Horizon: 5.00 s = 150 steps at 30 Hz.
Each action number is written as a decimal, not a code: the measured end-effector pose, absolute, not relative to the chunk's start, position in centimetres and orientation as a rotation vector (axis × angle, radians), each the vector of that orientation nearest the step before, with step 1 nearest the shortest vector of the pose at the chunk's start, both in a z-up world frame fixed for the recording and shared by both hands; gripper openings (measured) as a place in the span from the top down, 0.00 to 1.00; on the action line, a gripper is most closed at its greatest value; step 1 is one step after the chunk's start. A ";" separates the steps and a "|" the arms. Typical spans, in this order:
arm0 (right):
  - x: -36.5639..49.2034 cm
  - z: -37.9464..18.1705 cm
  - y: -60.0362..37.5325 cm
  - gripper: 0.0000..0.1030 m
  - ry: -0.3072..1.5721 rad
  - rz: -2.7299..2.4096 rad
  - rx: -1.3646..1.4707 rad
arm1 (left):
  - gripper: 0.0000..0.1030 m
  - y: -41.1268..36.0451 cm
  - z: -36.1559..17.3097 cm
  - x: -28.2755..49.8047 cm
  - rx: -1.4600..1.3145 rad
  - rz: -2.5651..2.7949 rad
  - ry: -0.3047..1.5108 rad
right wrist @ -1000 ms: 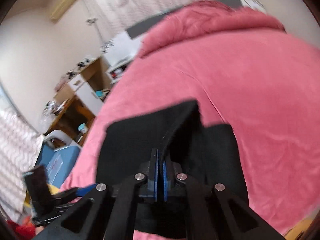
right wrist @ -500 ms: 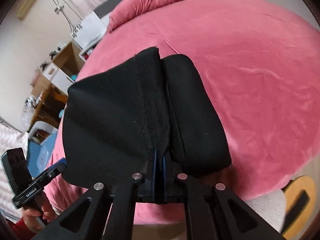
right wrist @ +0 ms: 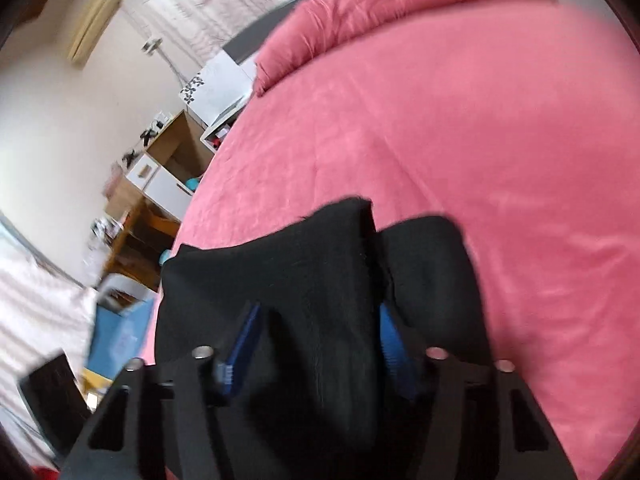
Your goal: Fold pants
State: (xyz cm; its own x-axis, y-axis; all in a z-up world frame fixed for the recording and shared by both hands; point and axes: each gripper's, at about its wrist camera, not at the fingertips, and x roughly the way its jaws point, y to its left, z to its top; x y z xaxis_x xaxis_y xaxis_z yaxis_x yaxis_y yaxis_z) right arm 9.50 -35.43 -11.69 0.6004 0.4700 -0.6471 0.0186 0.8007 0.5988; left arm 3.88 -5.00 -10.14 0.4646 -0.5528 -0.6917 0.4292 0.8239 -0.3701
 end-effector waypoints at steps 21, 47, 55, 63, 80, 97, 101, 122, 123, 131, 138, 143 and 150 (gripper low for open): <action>8.6 -9.0 -35.6 0.69 0.811 0.028 0.398 | 0.62 -8.9 -8.7 1.6 0.016 -0.625 0.900; 11.5 -11.5 -31.0 1.00 0.831 0.018 0.158 | 0.62 -11.8 -10.5 16.3 0.017 -0.413 0.894; 10.0 -10.1 -30.1 0.94 0.815 0.004 0.103 | 0.61 -11.5 -9.3 13.6 0.010 -0.357 0.885; 5.6 -9.7 -29.9 0.80 0.828 0.026 -0.003 | 0.59 -10.0 -8.5 9.4 0.039 -0.346 0.857; 7.2 -14.1 -38.0 0.11 1.064 0.221 0.434 | 0.29 -1.8 -12.0 9.5 -0.325 -0.513 1.074; 9.9 -10.5 -36.4 0.55 0.879 0.347 0.474 | 0.69 -3.0 -7.7 11.1 -0.269 -0.627 0.964; 14.0 -8.5 -35.5 0.55 0.798 0.355 0.499 | 0.69 -2.4 -5.1 14.6 -0.205 -0.587 0.885; 25.1 -12.4 -35.8 0.21 0.825 0.205 0.587 | 0.48 2.3 -10.0 23.4 -0.184 -0.401 0.896; 24.5 -12.1 -36.1 0.21 0.818 0.191 0.602 | 0.48 2.4 -9.8 22.2 -0.159 -0.382 0.879; 17.3 -9.2 -35.5 0.20 0.787 0.081 0.447 | 0.48 3.3 -9.5 15.1 -0.096 -0.286 0.849; 9.7 -7.0 -31.2 0.00 0.747 0.018 0.254 | 0.48 2.3 -10.6 9.7 -0.080 -0.181 0.920; 4.4 -5.3 -26.8 0.00 0.691 -0.019 0.143 | 0.48 0.6 -8.8 4.9 -0.049 -0.191 0.871; 0.0 -3.5 -23.5 0.00 0.653 -0.061 0.127 | 0.48 0.0 -4.9 0.2 -0.044 -0.190 0.773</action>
State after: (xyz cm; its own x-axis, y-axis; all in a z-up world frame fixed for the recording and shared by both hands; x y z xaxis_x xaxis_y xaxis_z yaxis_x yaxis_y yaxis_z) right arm 0.03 -23.45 -3.51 0.7930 -0.0166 -0.6090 0.0966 0.9904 0.0988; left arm 0.20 0.02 -4.93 0.6999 -0.1870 -0.6893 0.1548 0.9819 -0.1092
